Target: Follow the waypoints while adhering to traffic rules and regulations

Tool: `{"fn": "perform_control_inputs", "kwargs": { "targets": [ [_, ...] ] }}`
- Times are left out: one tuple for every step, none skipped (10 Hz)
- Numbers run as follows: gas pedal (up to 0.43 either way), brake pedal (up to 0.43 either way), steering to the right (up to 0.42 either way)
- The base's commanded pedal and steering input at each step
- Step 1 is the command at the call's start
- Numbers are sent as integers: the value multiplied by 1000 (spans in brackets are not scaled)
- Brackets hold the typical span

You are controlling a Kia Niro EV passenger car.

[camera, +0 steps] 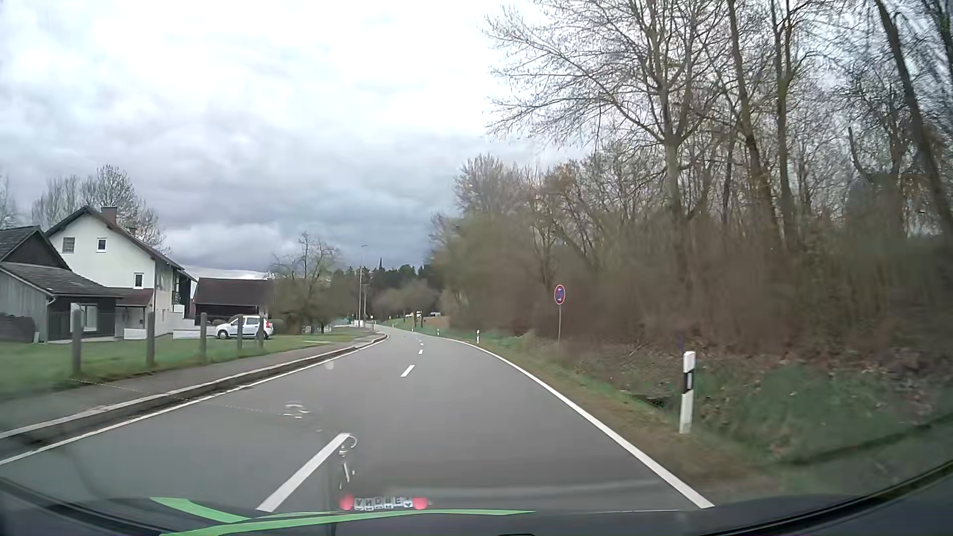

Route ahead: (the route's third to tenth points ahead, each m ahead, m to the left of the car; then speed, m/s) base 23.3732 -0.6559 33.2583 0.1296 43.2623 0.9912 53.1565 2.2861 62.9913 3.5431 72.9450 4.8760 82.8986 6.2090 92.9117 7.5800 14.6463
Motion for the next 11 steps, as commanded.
{"fn": "perform_control_inputs", "kwargs": {
  "targets": [
    [0,0,-8],
    [0,0,-8],
    [0,0,-8],
    [0,0,-8],
    [0,0,-8],
    [0,0,-8],
    [0,0,-8],
    [0,0,-8],
    [0,0,-9],
    [0,0,-10],
    [0,0,-11]
  ]
}}
